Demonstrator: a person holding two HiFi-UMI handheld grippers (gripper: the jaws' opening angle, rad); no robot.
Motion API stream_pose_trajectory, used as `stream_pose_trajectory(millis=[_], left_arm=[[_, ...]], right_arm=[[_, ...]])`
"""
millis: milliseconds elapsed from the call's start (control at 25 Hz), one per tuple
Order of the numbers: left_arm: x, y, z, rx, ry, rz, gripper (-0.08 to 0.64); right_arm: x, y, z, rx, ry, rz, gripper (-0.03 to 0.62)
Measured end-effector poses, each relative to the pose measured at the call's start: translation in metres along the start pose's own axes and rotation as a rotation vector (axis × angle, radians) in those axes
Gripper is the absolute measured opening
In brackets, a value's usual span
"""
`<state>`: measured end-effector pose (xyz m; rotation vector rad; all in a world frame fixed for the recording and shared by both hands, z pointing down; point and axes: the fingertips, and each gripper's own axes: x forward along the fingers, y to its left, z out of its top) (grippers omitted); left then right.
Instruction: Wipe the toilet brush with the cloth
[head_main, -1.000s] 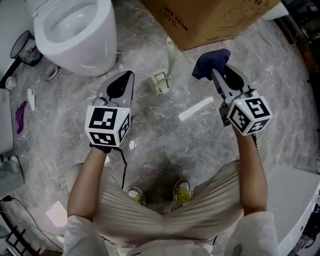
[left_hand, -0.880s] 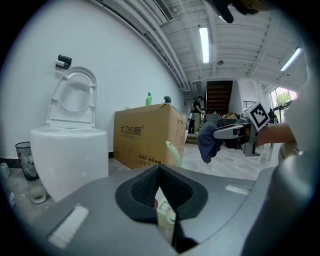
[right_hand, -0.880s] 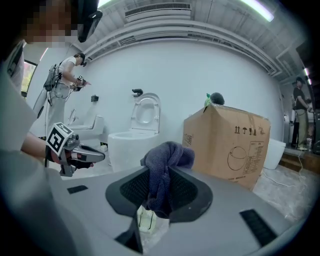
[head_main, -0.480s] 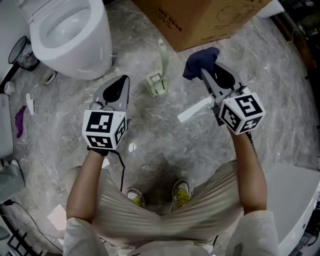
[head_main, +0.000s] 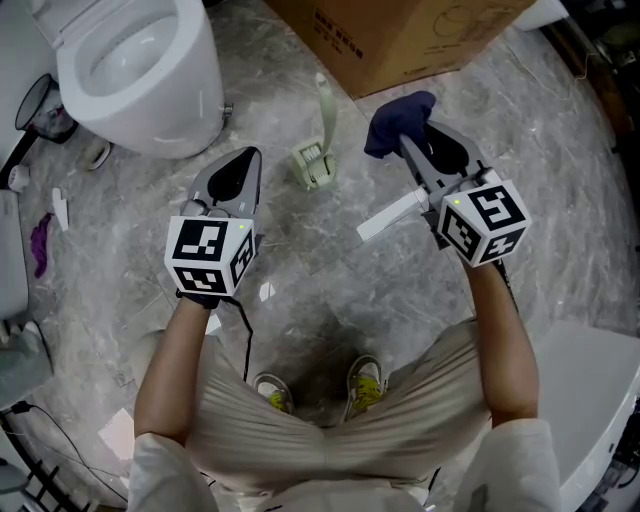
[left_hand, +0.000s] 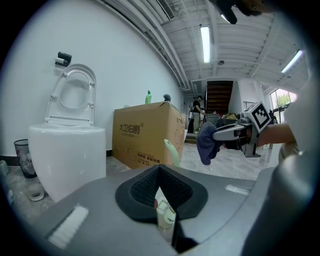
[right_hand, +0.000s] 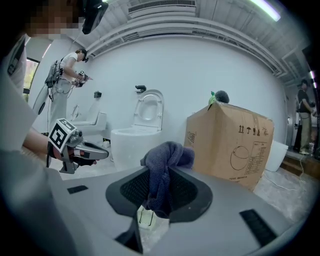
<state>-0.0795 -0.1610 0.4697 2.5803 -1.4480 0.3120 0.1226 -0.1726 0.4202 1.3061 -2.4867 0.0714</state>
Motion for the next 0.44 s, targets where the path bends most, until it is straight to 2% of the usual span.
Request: stream_pose_trajectory(millis=[440], left_arm=[[0.003, -0.005, -0.001, 0.035, 0.016, -0.009, 0.002]], right_arm=[[0.025, 0.007, 0.004, -0.010, -0.006, 0.045, 0.106]])
